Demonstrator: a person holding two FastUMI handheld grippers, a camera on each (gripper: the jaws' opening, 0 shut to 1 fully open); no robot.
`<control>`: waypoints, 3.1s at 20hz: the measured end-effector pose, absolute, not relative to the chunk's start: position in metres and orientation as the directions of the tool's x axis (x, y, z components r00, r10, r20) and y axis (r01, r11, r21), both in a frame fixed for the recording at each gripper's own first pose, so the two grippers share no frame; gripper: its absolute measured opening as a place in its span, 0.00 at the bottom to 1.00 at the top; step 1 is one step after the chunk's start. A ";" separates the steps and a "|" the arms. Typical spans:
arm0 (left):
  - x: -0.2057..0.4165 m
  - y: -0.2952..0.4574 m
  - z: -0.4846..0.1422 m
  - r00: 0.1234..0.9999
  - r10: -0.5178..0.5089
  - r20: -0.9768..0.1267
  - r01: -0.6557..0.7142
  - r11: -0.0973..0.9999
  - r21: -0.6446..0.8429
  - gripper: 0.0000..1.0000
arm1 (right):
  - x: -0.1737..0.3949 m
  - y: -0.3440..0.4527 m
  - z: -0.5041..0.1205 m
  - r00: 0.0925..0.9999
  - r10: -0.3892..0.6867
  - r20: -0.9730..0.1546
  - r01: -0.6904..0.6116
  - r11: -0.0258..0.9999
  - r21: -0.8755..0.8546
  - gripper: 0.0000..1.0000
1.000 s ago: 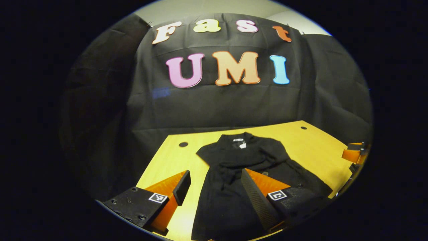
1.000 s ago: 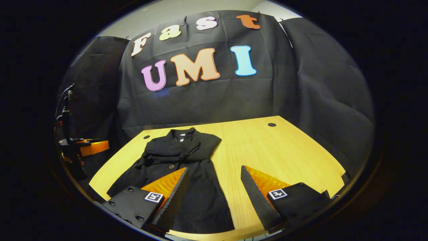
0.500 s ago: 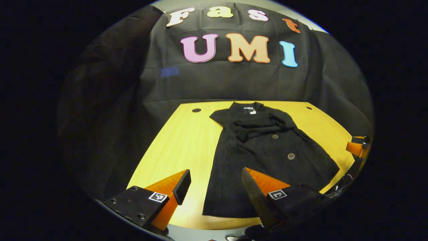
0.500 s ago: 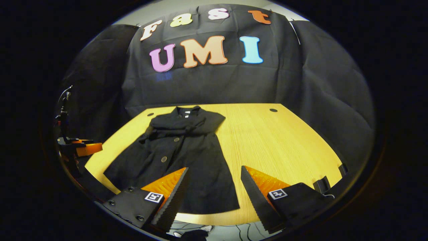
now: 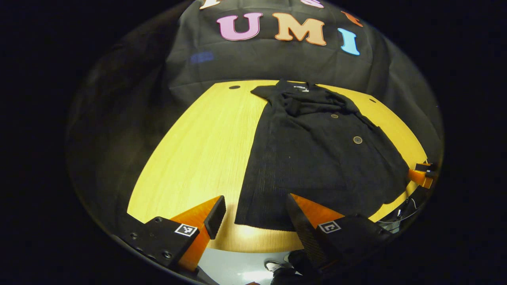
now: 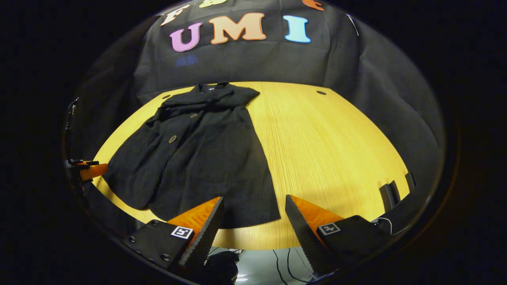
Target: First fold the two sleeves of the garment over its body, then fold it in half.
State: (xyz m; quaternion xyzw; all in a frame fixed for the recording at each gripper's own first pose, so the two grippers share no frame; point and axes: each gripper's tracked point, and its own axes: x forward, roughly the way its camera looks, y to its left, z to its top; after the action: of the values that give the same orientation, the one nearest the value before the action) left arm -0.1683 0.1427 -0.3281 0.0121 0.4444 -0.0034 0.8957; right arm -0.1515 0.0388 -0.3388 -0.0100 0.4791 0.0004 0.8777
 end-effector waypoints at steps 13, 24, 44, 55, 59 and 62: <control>-0.169 0.104 -0.332 0.599 -0.135 -0.789 0.072 0.991 -0.115 0.00 | -0.158 0.065 -0.349 0.473 0.114 -0.874 -0.081 0.993 0.086 0.03; -0.088 0.066 -0.244 0.690 -0.193 -0.697 0.087 0.979 -0.185 0.00 | -0.079 0.087 -0.260 0.651 0.258 -0.714 -0.200 0.966 0.166 0.02; 0.113 0.090 -0.183 0.821 -0.200 -0.536 0.127 0.977 -0.170 0.00 | 0.128 0.102 -0.159 0.825 0.244 -0.510 -0.162 0.966 0.200 0.02; 0.227 0.105 -0.203 0.859 -0.177 -0.481 0.146 0.984 -0.101 0.00 | 0.238 0.113 -0.172 0.844 0.179 -0.506 -0.088 0.976 0.198 0.02; 0.275 0.135 -0.206 0.910 -0.039 -0.412 0.057 0.998 0.032 0.31 | 0.273 0.109 -0.193 0.828 0.094 -0.552 -0.001 0.986 0.167 0.49; 0.286 0.121 -0.159 0.959 -0.068 -0.277 0.078 0.997 0.028 0.90 | 0.279 0.106 -0.171 0.880 0.016 -0.475 0.025 0.996 0.081 0.92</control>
State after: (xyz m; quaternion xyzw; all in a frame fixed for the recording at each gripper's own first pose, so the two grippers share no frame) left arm 0.2863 0.1207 -0.1592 0.0193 0.1391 -0.0369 0.9894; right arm 0.2791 0.1056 -0.1709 0.0423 0.2454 -0.0022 0.9685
